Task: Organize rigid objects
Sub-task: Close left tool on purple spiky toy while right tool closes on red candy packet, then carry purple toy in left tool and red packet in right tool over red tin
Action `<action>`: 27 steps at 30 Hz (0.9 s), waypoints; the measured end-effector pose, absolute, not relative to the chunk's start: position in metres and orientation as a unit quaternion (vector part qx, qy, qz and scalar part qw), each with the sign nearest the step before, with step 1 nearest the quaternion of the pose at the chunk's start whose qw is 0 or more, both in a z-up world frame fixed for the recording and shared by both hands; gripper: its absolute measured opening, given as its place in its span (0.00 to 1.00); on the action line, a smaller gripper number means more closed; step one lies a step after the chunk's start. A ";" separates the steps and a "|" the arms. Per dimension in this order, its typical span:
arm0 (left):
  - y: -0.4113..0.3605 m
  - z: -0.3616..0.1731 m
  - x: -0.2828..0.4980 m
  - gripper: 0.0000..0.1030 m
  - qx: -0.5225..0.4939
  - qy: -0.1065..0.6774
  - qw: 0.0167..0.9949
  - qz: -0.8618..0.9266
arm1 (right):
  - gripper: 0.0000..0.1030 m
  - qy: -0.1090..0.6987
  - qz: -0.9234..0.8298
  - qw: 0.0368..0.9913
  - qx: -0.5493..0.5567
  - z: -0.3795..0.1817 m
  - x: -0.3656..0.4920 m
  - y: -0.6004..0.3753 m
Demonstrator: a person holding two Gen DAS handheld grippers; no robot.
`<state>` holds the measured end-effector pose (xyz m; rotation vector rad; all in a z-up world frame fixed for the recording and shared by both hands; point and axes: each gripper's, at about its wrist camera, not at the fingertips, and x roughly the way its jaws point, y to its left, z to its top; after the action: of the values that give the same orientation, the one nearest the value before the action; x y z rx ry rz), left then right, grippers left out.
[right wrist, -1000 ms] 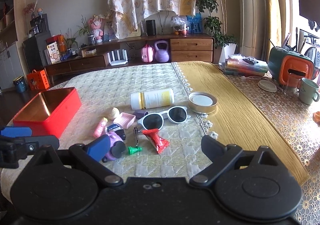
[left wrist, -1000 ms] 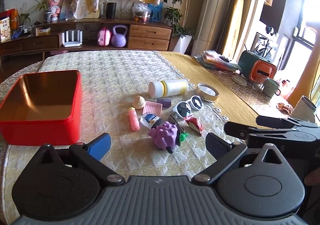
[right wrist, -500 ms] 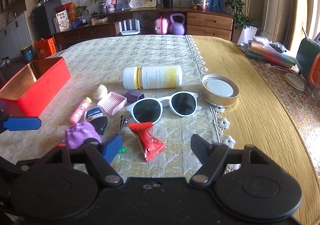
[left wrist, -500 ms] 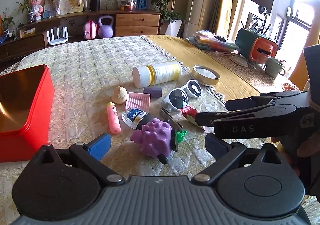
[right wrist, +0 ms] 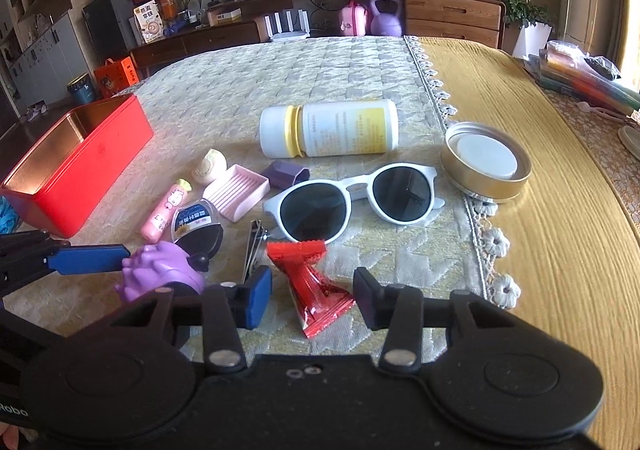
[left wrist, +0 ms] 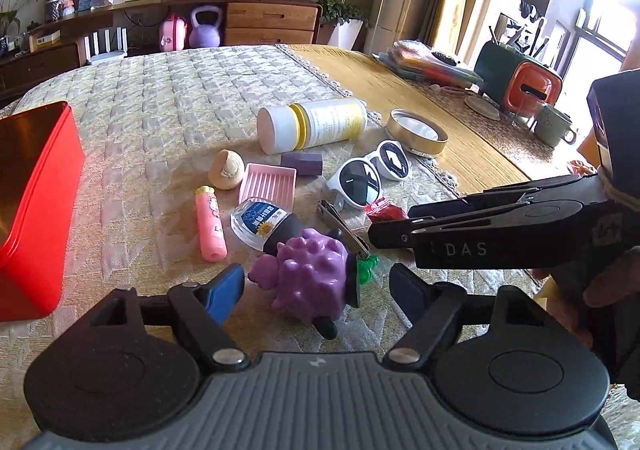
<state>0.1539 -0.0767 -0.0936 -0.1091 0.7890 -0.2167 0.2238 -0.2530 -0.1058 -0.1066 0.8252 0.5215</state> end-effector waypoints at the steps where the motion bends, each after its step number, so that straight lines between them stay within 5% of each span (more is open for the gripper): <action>1: -0.076 -0.094 0.155 0.70 -0.054 0.385 0.915 -0.104 | 0.42 0.395 0.250 0.883 -0.053 -0.106 0.224 -0.253; 6: -0.073 -0.096 0.159 0.58 -0.063 0.392 0.913 -0.097 | 0.32 0.394 0.249 0.883 -0.054 -0.104 0.225 -0.252; 11: -0.073 -0.095 0.157 0.58 -0.062 0.390 0.913 -0.097 | 0.24 0.390 0.242 0.887 -0.052 -0.104 0.221 -0.251; 27: -0.057 -0.088 0.136 0.57 -0.075 0.396 0.913 -0.069 | 0.19 0.371 0.233 0.898 -0.039 -0.082 0.190 -0.250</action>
<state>0.1362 -0.0574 -0.0882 -0.1552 0.8156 -0.1412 0.1896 -0.2496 -0.0822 -0.0797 0.7676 0.4823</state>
